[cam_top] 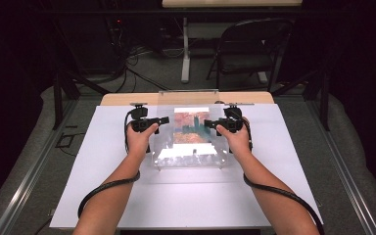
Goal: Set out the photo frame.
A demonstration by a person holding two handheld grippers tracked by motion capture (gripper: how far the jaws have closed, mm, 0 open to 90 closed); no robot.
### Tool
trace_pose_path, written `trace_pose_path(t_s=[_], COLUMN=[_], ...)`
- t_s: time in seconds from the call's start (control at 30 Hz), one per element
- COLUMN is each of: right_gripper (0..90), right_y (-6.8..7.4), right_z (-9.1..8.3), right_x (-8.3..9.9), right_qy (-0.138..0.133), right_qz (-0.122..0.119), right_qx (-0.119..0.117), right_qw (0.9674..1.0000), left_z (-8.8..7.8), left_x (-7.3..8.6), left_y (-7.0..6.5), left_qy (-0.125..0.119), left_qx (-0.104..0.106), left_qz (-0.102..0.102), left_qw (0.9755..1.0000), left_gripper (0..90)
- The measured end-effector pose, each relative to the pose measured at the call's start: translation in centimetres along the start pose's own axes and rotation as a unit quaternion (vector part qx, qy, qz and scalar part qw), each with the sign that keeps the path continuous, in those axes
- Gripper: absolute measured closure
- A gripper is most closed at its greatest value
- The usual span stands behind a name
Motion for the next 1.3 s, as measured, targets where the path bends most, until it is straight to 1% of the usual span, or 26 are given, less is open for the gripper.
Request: trace_pose_path(t_s=[0.1,0.17,0.3,0.53,0.77,0.8,0.93,1.1,1.17,1.3], right_gripper=[22.0,22.0,22.0,22.0,22.0,21.9,21.9,22.0,22.0,22.0], right_y=[0.2,0.4,0.7,1.1,1.6,1.7,2.1,2.5,2.8,3.2], right_z=[-0.2,-0.6,-1.2,-2.0,-2.8,-3.0,-3.6,-4.2,-4.7,-5.3], right_x=[-0.1,-0.2,-0.3,-0.4,-0.5,-0.6,-0.6,-0.6,-0.6,-0.6], right_qy=[-0.001,-0.002,-0.008,-0.010,-0.012,-0.013,-0.017,-0.018,-0.019,-0.020], right_qz=[-0.005,-0.011,-0.022,-0.039,-0.047,-0.053,-0.058,-0.067,-0.078,-0.086], right_qx=[-0.001,0.000,0.002,0.003,0.009,0.011,0.014,0.020,0.022,0.027], right_qw=[1.0000,0.9999,0.9997,0.9992,0.9988,0.9984,0.9981,0.9974,0.9965,0.9957], left_z=[-0.3,-0.7,-1.1,-1.8,-2.5,-2.8,-3.2,-3.9,-4.5,-5.0], left_x=[-0.1,-0.1,-0.1,-0.2,-0.2,-0.2,-0.2,-0.1,0.0,0.1], left_y=[-0.2,-0.5,-0.9,-1.6,-2.2,-2.4,-2.7,-3.1,-3.4,-3.7], left_qy=[-0.001,-0.003,-0.008,-0.012,-0.016,-0.017,-0.022,-0.029,-0.033,-0.035], left_qx=[0.000,0.000,-0.001,-0.005,-0.007,-0.008,-0.006,-0.002,0.000,0.001], left_qz=[0.005,0.013,0.021,0.030,0.037,0.041,0.042,0.049,0.053,0.060], left_qw=[1.0000,0.9999,0.9997,0.9995,0.9991,0.9990,0.9989,0.9984,0.9981,0.9976], left_gripper=[43.1,43.1,43.2,44.0,45.0,45.2,46.5,48.1,49.4,50.3])
Point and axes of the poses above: each handheld gripper's, and its own axes: z roughly forward along the jaws, x roughly out of its underside, y roughly to its left, the point moved 5 cm from there along z, roughly forward along the jaws, and after that the axes turned 6 degrees about x, right-handed, at the moved point
